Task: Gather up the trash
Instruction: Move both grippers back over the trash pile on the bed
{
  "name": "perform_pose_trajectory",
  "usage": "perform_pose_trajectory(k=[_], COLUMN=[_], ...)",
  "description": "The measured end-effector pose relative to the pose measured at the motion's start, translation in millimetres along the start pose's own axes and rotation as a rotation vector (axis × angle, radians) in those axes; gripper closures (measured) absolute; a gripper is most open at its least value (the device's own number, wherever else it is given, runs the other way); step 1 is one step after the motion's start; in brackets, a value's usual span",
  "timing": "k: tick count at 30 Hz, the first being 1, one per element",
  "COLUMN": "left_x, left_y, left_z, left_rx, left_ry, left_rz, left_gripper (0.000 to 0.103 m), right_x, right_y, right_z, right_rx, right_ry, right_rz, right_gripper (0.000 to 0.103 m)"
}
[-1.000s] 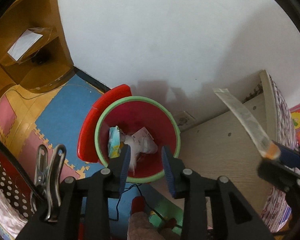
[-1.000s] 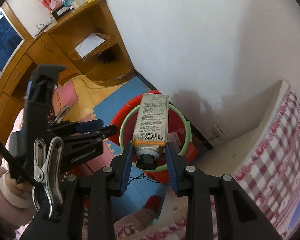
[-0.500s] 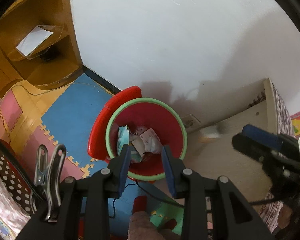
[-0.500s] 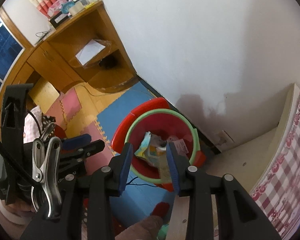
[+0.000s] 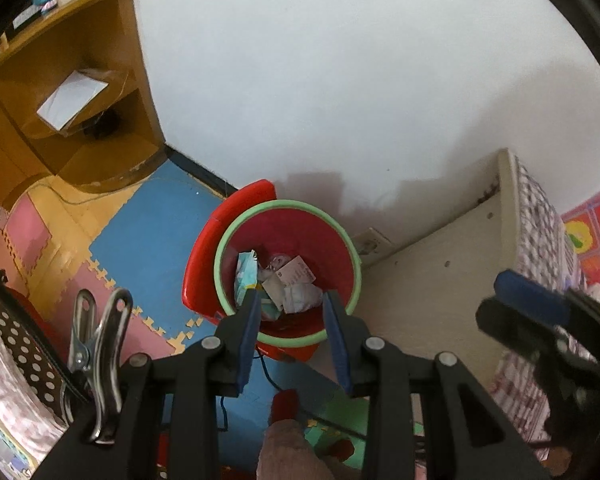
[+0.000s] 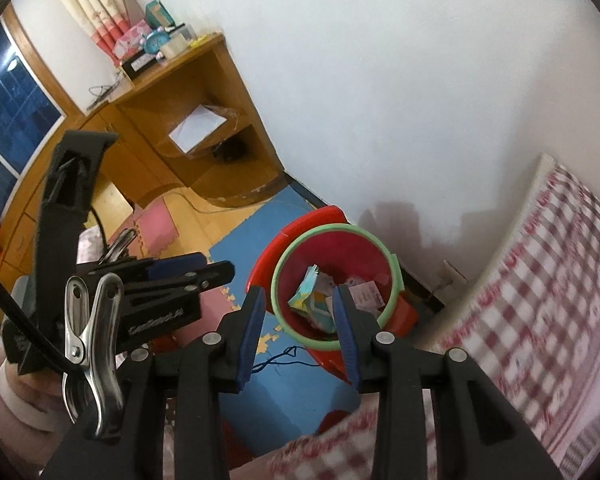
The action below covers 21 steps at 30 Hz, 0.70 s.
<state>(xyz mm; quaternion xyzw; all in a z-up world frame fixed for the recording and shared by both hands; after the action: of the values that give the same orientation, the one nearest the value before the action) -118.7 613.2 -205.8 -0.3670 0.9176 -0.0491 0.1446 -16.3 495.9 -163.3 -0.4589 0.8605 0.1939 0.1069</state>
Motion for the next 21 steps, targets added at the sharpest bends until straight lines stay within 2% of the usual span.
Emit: perform_pose_trajectory(k=[9,21], left_x=[18,76], left_y=[-43,-122], left_z=[-36,-75], left_rx=[0.008,0.031], left_ry=[-0.023,-0.039], left_rz=[0.095,0.234], left_gripper=[0.070,0.070], right_x=[48,140], right_y=[-14,-43], right_z=[-64,-157], right_rx=[0.012,0.062], right_ry=[-0.090,-0.199], right_rz=[0.090,0.208], right_gripper=[0.067,0.067])
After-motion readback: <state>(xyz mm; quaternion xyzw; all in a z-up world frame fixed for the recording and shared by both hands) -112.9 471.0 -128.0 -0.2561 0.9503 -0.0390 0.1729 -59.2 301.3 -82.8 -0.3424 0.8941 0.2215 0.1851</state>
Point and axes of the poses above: each gripper's, at about its wrist camera, not at the fingertips, and z roughly the way its jaws point, y to its left, x to its underside, the point moved 8 cm from there along z, roughly the way its jaws point, and after that the axes turned 7 degrees about y, right-handed, at the moved point
